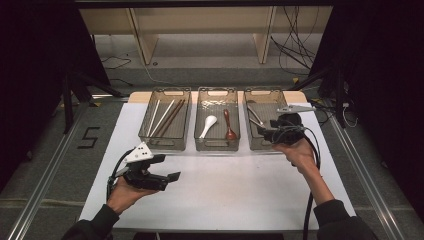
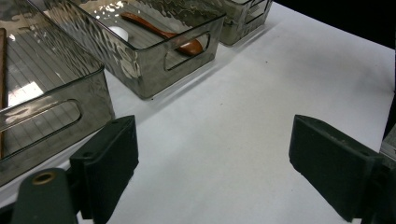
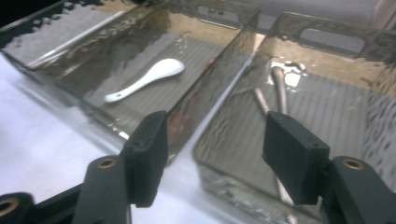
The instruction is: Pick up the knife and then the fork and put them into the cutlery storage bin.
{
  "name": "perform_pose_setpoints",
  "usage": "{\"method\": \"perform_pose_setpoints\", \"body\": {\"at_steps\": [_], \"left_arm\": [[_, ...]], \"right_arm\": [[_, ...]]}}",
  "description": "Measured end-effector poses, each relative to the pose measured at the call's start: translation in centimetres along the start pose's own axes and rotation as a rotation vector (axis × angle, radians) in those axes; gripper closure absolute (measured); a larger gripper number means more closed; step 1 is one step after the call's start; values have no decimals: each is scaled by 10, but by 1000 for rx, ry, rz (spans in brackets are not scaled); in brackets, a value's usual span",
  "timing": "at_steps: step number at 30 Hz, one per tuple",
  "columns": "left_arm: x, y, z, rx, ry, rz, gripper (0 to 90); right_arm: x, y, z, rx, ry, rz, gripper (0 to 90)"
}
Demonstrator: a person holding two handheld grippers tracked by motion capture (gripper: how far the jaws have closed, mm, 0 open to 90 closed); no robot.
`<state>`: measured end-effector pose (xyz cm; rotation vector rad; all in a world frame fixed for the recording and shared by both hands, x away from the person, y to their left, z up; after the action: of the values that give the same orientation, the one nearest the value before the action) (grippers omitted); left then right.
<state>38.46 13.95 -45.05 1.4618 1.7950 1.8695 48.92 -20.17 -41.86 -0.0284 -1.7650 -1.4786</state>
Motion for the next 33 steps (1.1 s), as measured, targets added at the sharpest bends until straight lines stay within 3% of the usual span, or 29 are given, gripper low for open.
{"method": "perform_pose_setpoints", "body": {"at_steps": [14,17,26,33], "left_arm": [[0,1,1,3,6,-10,153],[1,1,1,3,7,-6,153],[0,0,-2,9,1,-2,152],[5,0,-4,16,-7,-18,152]], "right_arm": [[21,-24,40,-21,133,-79,324],[23,-31,46,-2,141,-80,310],[33,-44,62,-3,181,-114,293],[41,-50,72,-5,187,-137,289]]}}
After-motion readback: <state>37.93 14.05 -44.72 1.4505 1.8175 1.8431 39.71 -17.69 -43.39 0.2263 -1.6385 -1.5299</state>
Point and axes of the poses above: each handheld gripper's, and its own axes: x roughly backward along the jaws, y roughly out of its top, z roughly to its left, the point moved 7 cm from there along -x, roughly forward along the jaws, and after that the axes turned 4 degrees about x, right-handed, at the moved point
